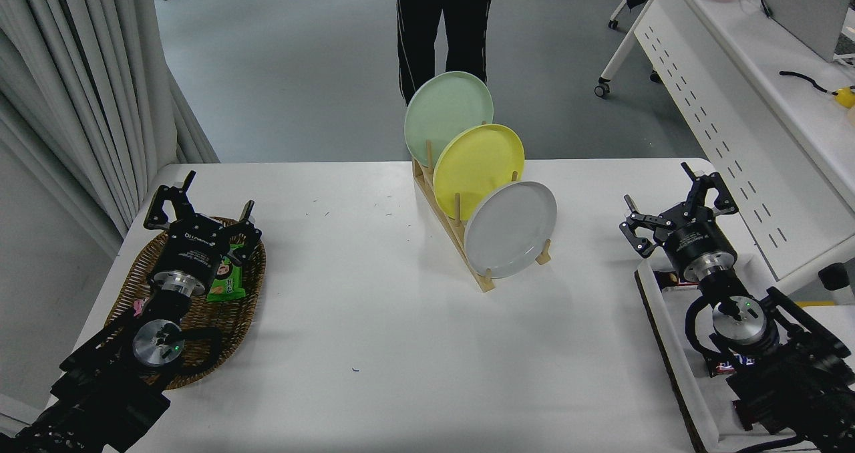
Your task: Place the plate on the table
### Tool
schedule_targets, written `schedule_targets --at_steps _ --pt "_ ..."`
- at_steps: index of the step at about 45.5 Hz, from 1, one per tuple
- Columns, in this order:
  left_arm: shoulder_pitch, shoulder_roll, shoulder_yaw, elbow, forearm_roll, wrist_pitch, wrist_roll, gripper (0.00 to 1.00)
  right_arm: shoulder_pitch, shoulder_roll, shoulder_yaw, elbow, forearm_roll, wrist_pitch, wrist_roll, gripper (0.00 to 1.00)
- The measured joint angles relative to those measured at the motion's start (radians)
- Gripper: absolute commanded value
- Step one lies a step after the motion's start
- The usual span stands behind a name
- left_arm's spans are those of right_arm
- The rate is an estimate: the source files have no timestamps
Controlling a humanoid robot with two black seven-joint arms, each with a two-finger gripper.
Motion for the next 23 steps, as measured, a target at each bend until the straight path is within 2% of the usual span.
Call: schedule_targets --at_steps 10,23 --pt "0.0 0.0 0.0 0.0 0.0 0.0 0.0 1.0 0.035 -0.034 -0.083 -0.002 0.022 -0.008 -0.001 1.0" --pt "0.0 0.0 0.0 0.0 0.0 0.0 0.0 1.0 0.117 -0.107 -0.37 0.01 0.193 -0.022 -0.002 1.0"
